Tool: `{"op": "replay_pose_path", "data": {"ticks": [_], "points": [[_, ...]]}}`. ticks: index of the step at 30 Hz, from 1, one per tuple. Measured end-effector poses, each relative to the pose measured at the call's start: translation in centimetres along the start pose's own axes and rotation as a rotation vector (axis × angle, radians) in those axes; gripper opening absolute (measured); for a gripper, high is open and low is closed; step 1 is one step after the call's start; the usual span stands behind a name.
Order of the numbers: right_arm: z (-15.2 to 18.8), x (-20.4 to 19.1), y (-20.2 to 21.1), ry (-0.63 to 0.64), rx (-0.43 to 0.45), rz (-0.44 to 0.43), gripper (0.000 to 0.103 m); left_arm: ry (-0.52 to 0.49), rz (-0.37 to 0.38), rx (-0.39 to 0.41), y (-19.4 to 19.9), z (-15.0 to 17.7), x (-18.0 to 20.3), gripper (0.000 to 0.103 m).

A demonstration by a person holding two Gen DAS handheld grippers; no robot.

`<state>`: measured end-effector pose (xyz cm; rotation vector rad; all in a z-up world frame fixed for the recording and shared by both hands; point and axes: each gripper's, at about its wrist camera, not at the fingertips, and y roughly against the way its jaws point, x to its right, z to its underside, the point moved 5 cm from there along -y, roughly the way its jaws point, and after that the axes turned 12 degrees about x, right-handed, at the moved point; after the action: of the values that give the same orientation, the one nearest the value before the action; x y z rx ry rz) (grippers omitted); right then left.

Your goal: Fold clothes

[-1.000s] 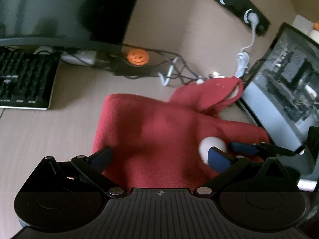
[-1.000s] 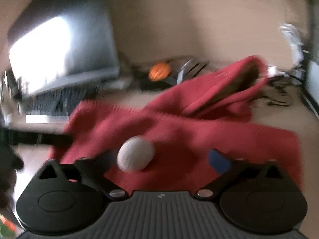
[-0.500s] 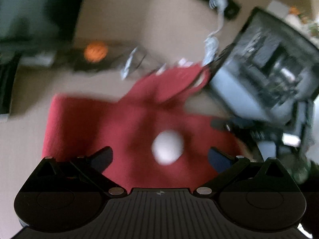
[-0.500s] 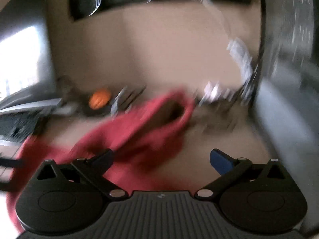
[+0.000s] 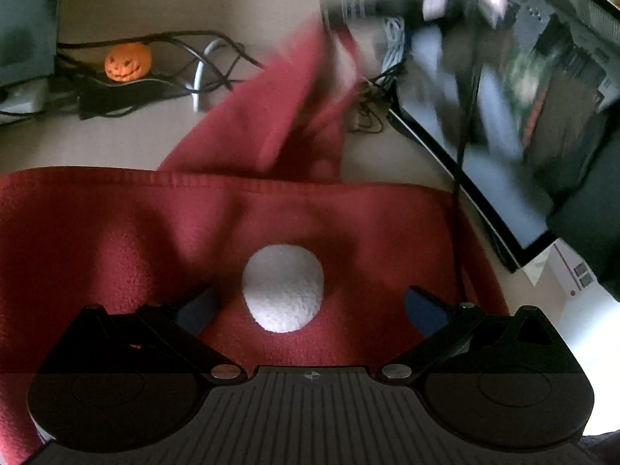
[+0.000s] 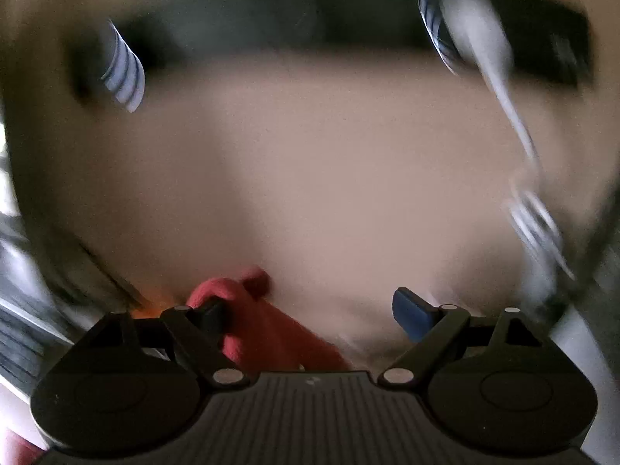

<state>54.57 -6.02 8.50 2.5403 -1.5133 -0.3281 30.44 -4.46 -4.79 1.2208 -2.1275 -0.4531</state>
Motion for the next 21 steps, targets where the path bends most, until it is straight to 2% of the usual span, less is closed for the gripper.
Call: {"op": "replay_pose_path", "data": {"ticks": [1,3,5,8,9,15,17,18,21], "points": [[-0.5,-1.1,0.4,0.015,0.031,-0.034,0.094,0.006,0.0,0.004,0.0,0.0,0.0,0.103],[0.4,-2.4,0.0,0.102,0.019,-0.02,0.101,0.014,0.002,0.013,-0.2,0.1,0.1,0.103],[2.6,-1.8,-1.3,0.174,-0.069,0.055,0.102,0.013,-0.004,0.017,-0.2,0.2,0.1,0.103],[6.2,1.4,-2.0,0.179,-0.25,0.147,0.102,0.018,-0.024,0.015,0.5,-0.1,0.4,0.103],[6.9,2.4,-1.5,0.171,-0.279,0.164,0.102,0.033,-0.03,0.013,1.1,-0.3,0.4,0.103],[6.4,5.9,9.3,0.069,-0.156,0.115,0.103,0.147,0.002,0.069,7.3,-0.1,-0.9,0.103],[6.8,5.9,12.2,0.025,-0.15,0.045,0.103,0.235,0.048,0.037,8.2,0.8,-1.8,0.103],[7.0,5.8,13.3,-0.002,-0.154,0.011,0.103,0.241,0.057,0.03,8.0,0.9,-2.0,0.103],[9.3,6.0,14.7,-0.099,-0.215,-0.004,0.102,0.26,0.083,0.009,7.4,1.4,-2.4,0.103]]}}
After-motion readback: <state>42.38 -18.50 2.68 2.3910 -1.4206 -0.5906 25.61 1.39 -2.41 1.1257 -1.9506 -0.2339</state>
